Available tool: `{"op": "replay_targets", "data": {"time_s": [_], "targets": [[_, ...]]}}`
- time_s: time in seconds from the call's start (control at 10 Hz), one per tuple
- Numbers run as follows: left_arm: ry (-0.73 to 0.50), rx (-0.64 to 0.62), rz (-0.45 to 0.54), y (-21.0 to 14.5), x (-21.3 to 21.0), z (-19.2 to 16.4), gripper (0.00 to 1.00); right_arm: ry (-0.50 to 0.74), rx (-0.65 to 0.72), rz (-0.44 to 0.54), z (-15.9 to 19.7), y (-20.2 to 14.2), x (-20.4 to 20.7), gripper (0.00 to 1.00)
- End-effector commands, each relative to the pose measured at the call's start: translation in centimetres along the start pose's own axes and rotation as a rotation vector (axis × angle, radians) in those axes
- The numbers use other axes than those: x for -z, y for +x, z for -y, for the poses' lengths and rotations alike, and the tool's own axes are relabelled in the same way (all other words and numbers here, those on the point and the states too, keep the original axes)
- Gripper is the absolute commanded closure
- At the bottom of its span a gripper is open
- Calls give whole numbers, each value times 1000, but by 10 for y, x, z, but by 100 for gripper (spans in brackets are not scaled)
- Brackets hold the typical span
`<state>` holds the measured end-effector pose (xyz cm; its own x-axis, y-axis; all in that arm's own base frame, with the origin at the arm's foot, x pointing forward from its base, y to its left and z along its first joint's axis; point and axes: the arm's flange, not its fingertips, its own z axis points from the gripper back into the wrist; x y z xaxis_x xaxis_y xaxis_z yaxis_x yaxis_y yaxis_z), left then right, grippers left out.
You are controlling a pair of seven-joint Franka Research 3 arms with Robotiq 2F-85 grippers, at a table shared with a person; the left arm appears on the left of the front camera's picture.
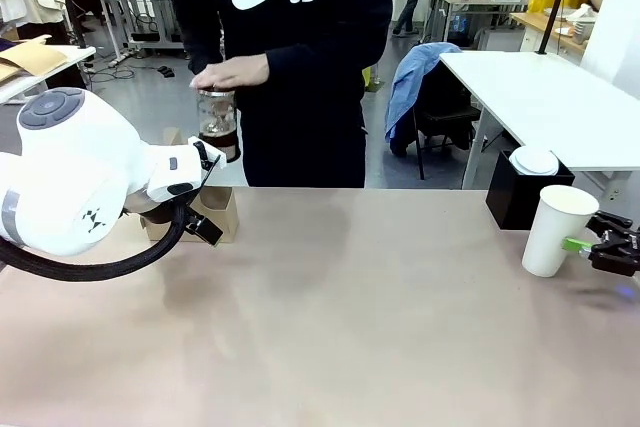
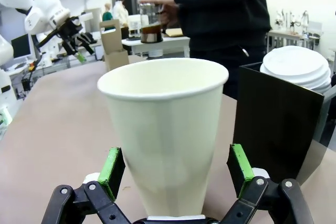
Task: Pour a drink into a cup and package it in a carrier.
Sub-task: Pick up the 600 ml Paper Cup and place it in the middle top area of the table.
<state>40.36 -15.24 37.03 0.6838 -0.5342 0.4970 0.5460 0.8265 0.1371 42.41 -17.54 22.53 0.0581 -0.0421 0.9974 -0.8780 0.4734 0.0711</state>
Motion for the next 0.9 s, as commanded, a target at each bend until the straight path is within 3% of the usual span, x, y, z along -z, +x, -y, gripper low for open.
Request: {"op": "replay_targets", "data": {"time_s": [0.0,0.8], "targets": [[-1,-2,1,0,0,-1,0,-11,-25,10,10,-7,13,0],[-1,-2,1,0,0,-1,0,62,9,-4,16,-6,52,0]]}}
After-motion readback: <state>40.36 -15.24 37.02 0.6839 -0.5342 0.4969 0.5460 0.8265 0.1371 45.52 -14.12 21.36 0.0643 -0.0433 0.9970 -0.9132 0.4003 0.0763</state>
